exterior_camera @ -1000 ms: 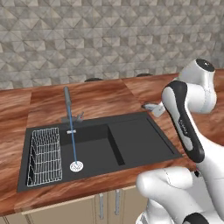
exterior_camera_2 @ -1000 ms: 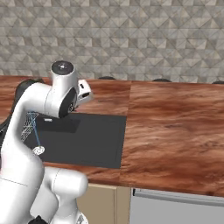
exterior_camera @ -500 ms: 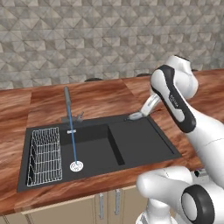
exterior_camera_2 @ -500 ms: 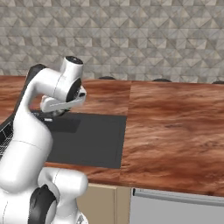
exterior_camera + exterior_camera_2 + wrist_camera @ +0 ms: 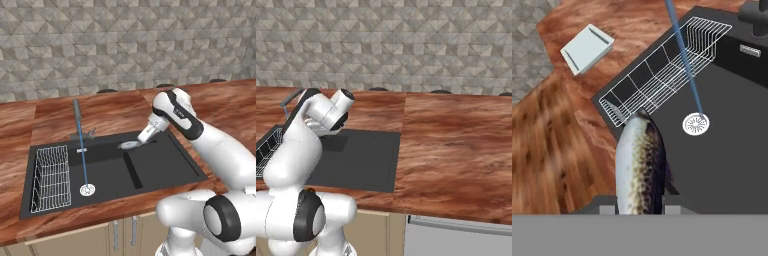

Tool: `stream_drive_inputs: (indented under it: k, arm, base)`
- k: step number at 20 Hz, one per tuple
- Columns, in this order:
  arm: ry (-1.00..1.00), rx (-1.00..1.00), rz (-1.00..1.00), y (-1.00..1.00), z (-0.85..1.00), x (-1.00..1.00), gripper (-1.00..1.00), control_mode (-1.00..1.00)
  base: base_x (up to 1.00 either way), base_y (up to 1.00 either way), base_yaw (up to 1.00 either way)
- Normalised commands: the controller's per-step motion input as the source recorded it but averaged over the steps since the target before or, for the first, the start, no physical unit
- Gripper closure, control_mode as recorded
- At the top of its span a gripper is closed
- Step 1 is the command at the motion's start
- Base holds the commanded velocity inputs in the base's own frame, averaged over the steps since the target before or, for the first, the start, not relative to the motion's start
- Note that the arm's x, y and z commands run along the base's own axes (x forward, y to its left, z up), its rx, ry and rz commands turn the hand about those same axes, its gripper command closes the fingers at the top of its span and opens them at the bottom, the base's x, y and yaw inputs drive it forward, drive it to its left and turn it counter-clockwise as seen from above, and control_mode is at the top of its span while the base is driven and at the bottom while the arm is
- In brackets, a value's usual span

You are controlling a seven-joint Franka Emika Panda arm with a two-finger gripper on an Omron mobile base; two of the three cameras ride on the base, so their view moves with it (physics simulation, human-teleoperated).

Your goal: Take the fish out of the fridge, briefly rinse it in the sink, and place it on the tray next to the sink.

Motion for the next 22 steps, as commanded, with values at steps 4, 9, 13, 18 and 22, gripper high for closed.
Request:
stream_drive_inputs:
  k: [4, 9, 13, 18, 22]
  arm:
    - [0.11, 0.02, 0.09, 0.87, -0.33, 0.51, 1.00, -1.00]
    - [0.02, 0.02, 0.01, 0.50, -0.20, 0.48, 1.00, -1.00]
    - [-0.02, 0.06, 0.03, 0.28, -0.30, 0.40, 1.00, -1.00]
    - [-0.09, 0.10, 0.03, 0.33, -0.35, 0.26, 1.00, -1.00]
    - [-0.02, 0.08, 0.05, 0.15, -0.06, 0.08, 1.00, -1.00]
  base:
    - [0.00, 0.00, 0.00]
    - [0.00, 0.00, 0.00]
    - [0.00, 0.00, 0.00]
    - [0.00, 0.00, 0.00]
    - [0.00, 0.00, 0.00]
